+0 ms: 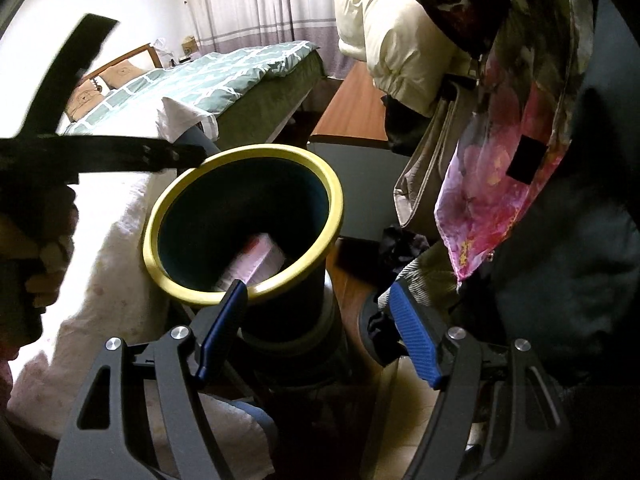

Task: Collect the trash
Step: 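Carry the milk carton over the bin and open the left gripper, then grasp the white pill bottle with the right gripper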

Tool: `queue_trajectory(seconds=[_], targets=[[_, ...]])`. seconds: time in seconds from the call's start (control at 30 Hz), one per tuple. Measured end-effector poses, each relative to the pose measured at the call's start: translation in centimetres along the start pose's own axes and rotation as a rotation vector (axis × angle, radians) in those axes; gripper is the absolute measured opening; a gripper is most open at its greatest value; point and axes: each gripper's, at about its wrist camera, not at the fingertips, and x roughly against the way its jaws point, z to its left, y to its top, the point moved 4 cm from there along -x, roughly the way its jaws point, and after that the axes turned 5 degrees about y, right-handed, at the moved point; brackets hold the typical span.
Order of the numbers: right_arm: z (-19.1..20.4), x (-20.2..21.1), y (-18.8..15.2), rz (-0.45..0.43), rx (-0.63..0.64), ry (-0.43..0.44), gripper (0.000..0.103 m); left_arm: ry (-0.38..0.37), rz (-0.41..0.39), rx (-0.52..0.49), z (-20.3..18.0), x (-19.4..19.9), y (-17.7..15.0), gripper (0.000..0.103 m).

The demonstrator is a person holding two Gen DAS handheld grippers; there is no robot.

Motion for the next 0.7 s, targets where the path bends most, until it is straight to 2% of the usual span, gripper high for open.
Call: queue_trajectory(seconds=[0.07,0.2,0.37,0.57,0.7], targets=[[0.3,0.0,0.0,0.002,0.006,0.004,0.07,0.006,-0.04,0.002,0.3,2.2,-0.1,0.077],[1.7,-0.2,-0.1,0.009,0.022,0.023,0.07,0.04,-0.165,0.03,2.0,9.5,-1.6,0.091],[4.7,-0.7,0.1,0.019,0.066,0.062,0.07,0.093,-0.248,0.086,5.7,16.4,-4.7,0.093],[10.7,-1.1,1.0,0.017,0.155,0.148,0.07,0.253,-0.31,0.225,13.5,23.9,-11.3,0.094],[15.7,-1.2,2.2,0.017,0.218,0.231,0.07,0.37,-0.304,0.299,18.4,26.9,-15.8,0.094]])
